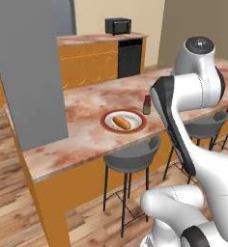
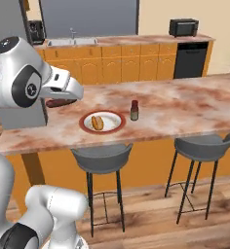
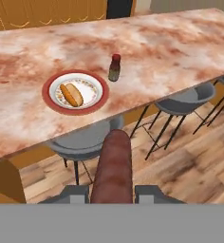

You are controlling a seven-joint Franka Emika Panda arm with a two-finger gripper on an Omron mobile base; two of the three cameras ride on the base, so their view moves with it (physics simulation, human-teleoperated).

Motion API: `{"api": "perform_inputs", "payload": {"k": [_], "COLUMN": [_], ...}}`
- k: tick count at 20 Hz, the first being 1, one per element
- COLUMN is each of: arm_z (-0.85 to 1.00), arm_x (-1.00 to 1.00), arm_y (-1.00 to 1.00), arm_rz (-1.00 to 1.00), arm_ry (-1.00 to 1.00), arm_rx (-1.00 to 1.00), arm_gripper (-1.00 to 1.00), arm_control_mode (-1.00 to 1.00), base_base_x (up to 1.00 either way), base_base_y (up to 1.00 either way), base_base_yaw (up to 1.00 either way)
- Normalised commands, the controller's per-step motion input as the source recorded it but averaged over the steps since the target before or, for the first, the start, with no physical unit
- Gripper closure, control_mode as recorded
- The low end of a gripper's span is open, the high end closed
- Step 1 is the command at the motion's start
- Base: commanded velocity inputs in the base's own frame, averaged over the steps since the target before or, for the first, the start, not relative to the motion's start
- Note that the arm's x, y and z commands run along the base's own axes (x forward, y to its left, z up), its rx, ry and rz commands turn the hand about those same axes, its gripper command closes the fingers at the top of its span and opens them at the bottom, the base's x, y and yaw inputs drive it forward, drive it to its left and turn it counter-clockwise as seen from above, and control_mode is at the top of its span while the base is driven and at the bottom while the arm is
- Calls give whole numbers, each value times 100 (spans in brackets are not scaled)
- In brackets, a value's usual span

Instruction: Move the hot dog bun to the plate on the dining table and place the condiment next to that plate. Then navigate to the fridge and take the sausage and place it on the plate as well.

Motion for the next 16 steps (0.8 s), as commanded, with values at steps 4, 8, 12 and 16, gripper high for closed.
{"api": "perform_inputs", "payload": {"k": [4,8,12,16], "arm_z": [0,0,0,0], "arm_x": [0,0,0,0], "arm_y": [0,0,0,0], "arm_rz": [0,0,0,0], "arm_ry": [0,0,0,0], "arm_rx": [0,0,0,0], "arm_gripper": [100,100,100,100], "arm_control_mode": [100,100,100,100], "base_base_x": [40,64,75,93], "base_base_y": [-53,-67,-86,-73], "base_base_yaw": [57,48,35,27]}}
